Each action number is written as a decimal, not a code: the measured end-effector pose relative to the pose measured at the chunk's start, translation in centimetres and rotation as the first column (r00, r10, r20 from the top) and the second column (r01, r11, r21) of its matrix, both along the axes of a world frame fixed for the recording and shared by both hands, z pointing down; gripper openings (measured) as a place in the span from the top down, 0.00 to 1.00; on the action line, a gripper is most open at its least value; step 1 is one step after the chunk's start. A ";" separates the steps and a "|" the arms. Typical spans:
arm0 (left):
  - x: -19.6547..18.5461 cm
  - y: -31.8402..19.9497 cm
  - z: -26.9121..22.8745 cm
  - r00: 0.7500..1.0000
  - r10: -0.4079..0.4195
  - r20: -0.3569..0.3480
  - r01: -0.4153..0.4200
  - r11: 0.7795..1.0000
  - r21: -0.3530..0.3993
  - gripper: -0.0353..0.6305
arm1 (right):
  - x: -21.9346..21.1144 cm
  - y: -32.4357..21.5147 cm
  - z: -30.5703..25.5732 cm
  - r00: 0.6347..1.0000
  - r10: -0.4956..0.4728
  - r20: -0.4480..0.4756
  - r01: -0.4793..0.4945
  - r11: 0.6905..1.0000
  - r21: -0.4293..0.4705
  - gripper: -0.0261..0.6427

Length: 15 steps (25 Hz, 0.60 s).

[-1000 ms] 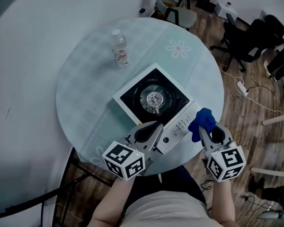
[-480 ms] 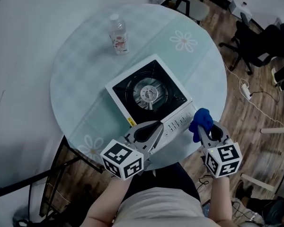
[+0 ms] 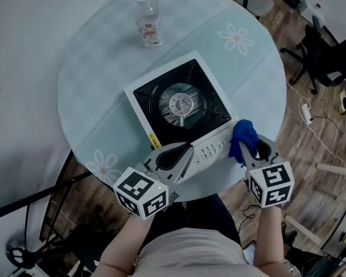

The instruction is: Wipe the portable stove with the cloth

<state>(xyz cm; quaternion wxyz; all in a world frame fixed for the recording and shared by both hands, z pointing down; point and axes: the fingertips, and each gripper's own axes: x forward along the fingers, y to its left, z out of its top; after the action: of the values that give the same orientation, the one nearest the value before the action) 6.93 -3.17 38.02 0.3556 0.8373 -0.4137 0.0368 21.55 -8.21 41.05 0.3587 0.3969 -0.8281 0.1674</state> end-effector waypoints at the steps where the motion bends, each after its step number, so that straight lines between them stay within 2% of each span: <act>1: 0.0 -0.1 0.1 1.000 -0.005 0.003 0.005 1.000 -0.002 0.89 | -0.2 -0.2 0.3 1.000 -0.017 -0.011 0.017 1.000 -0.002 0.80; 7: -0.3 -0.9 0.3 0.997 -0.036 0.074 0.035 0.999 0.020 0.89 | -1.3 -0.9 1.4 0.995 -0.093 -0.029 0.093 0.996 -0.008 0.80; 15: -0.2 -0.8 0.9 0.993 -0.099 0.062 0.100 0.995 -0.010 0.89 | -1.2 -0.8 1.7 0.993 -0.116 0.023 0.116 0.993 0.003 0.80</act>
<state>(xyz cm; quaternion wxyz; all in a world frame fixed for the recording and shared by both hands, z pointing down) 6.71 -4.01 38.89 0.3495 0.8119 -0.4652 0.0473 20.32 -9.04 42.74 0.3580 0.3466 -0.8539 0.1501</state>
